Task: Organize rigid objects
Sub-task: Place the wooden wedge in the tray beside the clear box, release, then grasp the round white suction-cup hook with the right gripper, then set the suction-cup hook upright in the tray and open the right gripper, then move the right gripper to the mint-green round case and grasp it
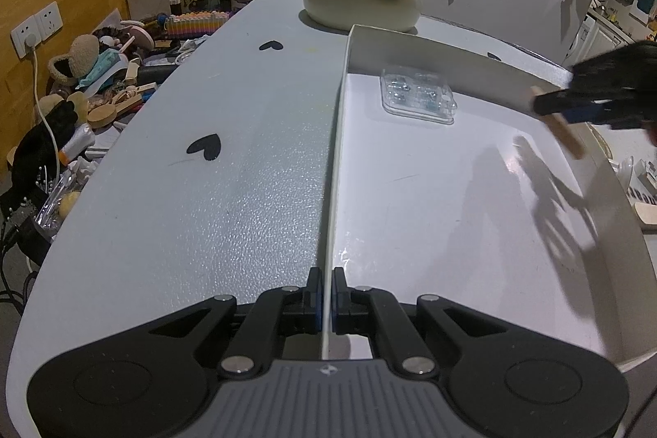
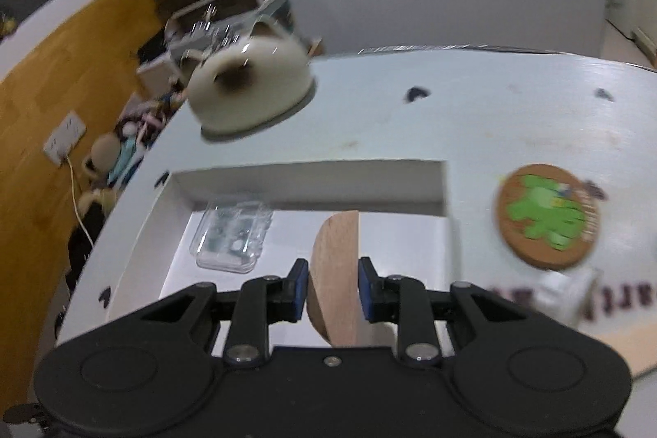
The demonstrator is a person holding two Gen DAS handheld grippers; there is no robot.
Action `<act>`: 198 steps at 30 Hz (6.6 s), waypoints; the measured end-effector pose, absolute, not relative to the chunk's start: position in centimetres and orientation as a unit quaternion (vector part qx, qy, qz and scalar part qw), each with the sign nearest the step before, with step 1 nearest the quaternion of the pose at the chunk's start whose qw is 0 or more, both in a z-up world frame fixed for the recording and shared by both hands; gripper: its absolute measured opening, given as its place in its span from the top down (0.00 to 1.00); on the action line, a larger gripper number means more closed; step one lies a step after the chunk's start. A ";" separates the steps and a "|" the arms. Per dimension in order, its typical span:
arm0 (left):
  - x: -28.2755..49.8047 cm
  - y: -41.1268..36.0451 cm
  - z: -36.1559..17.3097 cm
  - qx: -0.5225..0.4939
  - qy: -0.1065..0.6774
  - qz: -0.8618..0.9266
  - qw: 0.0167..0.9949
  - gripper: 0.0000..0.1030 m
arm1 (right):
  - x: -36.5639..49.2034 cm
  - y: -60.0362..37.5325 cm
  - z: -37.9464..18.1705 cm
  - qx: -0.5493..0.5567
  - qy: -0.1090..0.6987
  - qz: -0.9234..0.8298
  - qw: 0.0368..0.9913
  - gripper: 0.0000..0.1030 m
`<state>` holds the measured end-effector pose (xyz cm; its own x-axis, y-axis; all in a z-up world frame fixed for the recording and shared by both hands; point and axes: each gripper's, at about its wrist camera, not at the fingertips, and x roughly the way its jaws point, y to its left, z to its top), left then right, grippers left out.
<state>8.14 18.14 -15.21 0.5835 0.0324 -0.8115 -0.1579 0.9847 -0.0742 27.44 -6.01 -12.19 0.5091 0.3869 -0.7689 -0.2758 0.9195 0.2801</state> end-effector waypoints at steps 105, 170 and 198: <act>8.3 18.4 -15.3 -0.087 0.452 0.061 0.886 0.96 | 25.2 -15.3 -9.2 0.200 0.367 0.113 0.901 0.90; 7.5 18.1 -15.3 -0.076 0.445 0.068 0.890 0.96 | 19.6 -7.9 -8.9 0.053 0.372 0.266 0.887 0.00; 6.7 17.3 -15.8 -0.060 0.410 0.080 0.907 0.94 | 20.0 -36.2 -18.3 0.059 0.310 -0.082 0.945 0.14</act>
